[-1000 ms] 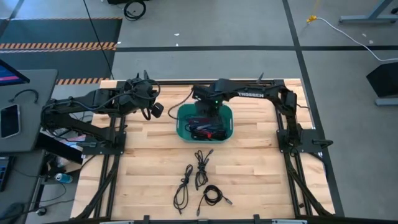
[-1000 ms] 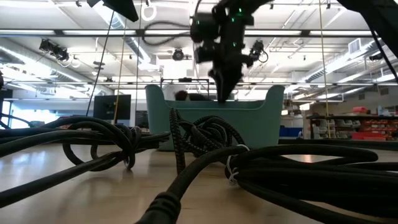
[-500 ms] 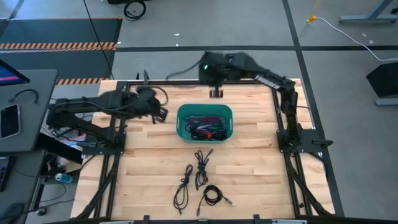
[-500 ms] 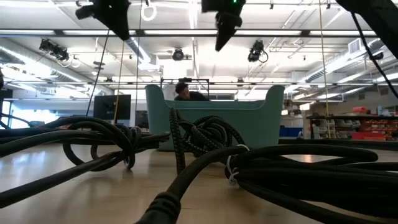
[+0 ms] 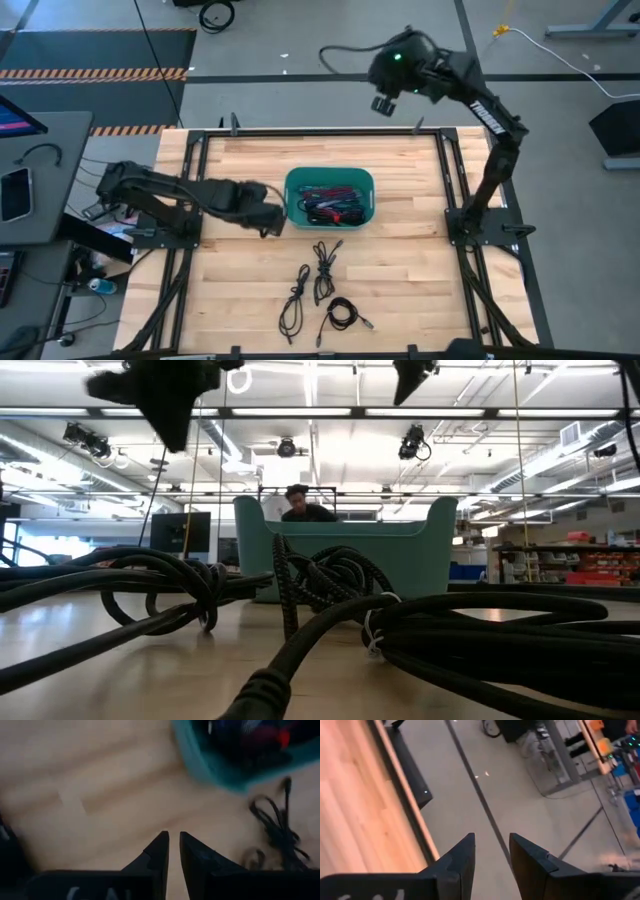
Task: Pick and place USB-C Cables
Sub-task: Put the left black charger cable into the light blue bin
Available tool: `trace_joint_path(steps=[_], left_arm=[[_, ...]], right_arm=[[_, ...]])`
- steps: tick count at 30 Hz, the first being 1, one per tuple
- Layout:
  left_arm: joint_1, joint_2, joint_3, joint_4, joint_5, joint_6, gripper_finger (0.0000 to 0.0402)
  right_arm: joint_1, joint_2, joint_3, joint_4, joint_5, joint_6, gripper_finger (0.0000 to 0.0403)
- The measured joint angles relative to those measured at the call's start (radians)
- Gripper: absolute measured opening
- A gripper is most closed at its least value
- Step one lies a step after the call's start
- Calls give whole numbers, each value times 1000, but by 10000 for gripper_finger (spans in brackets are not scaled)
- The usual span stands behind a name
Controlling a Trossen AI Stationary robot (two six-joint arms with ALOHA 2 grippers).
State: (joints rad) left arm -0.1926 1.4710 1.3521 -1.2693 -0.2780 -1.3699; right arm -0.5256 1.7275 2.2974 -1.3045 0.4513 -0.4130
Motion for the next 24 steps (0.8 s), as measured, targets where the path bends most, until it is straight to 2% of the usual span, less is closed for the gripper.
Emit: trace_joint_path(steps=[3, 6, 8, 10, 14, 17, 21, 24], left_arm=[[-52, 5, 0, 7, 77, -165, 50], [-111, 4, 0, 49, 59, -306, 50], [-146, 4, 0, 90, 30, -342, 50], [-170, 4, 0, 148, 14, -297, 50], [-181, 4, 0, 218, 6, -79, 50], [-168, 4, 0, 229, -32, 66, 50], [-127, 4, 0, 249, -34, -6, 50], [-129, 20, 2, 300, -25, 35, 53]], right_arm=[[-37, -25, 0, 11, -14, -1, 126], [-75, -43, 0, 15, -53, -5, 126], [-101, -44, 0, 19, -89, -7, 126], [-122, -43, -1, 22, -129, -9, 126], [-156, -43, -1, 40, -184, -27, 126], [-175, -43, -1, 39, -188, -47, 126], [-201, -43, -1, 15, -189, -62, 126], [-218, -43, -1, -1, -189, -62, 126]])
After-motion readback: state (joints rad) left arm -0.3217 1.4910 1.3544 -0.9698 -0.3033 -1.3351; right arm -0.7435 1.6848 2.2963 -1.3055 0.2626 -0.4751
